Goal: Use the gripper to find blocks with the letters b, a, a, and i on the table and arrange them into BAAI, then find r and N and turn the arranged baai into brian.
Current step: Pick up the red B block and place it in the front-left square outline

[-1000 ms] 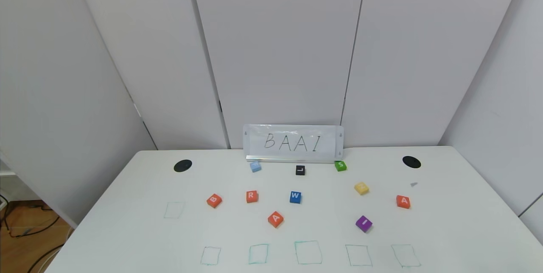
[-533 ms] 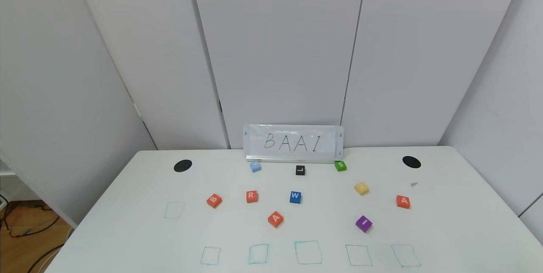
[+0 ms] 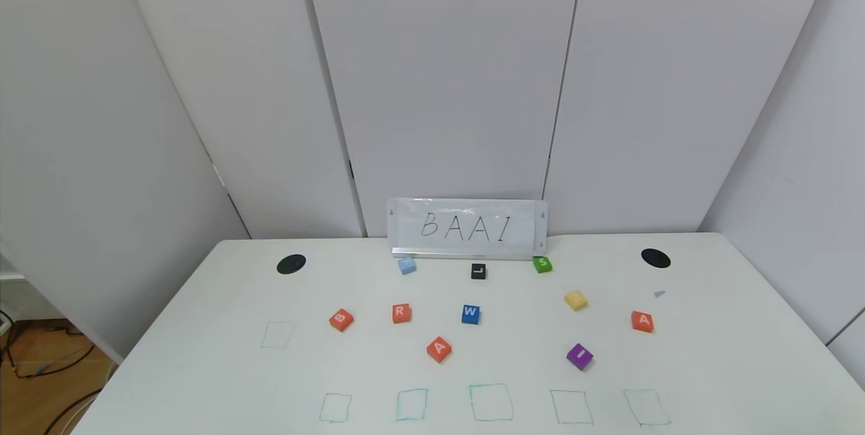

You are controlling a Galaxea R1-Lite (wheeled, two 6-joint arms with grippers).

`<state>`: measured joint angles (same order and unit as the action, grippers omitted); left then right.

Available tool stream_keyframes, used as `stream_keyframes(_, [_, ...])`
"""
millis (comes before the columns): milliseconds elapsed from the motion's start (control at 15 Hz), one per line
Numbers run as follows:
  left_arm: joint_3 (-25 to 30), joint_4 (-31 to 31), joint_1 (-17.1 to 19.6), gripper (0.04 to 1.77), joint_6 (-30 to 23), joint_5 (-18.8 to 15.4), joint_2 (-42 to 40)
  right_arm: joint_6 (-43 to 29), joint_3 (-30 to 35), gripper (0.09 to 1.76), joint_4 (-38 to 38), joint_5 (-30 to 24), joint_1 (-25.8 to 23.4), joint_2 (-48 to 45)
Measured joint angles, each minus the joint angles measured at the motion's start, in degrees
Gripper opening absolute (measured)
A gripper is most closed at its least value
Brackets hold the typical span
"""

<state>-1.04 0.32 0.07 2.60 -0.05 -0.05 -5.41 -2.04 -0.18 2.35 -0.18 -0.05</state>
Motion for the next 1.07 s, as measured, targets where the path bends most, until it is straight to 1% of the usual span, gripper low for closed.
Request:
stream_keyframes(200, [-4.41,1.62,0.00,1.72,0.27,-0.22,0.05,-0.33,-6.45,1.71,4.34,-0.66,0.02,0.56])
stream_keyframes(333, [-9.63,5.14,0.00,1.72,0.51,-0.60,0.54,-0.33,-11.89,1.71,7.95,-0.94,0.07,1.89])
stream_keyframes(533, [-19.10,9.40,0.00,1.72,0.88,-0.84,4.12,-0.35,-19.48,1.71,9.53,-1.73,0.09,7.22])
stream_keyframes(733, [-27.65,10.37,-0.05,1.72,2.08,-0.79,11.42,-0.49,-29.40,1.71,11.90,-2.02,-0.17,16.30])
stream_keyframes(867, [-33.22,10.59,-0.02,1.72,2.57,-0.77,17.47,-0.61,-37.73,1.71,15.64,-2.56,-0.22,23.86])
stream_keyframes(1067, [-39.97,11.39,-0.02,1.72,3.54,-0.77,27.16,-1.23,-50.38,1.71,21.64,-3.69,0.18,35.72])
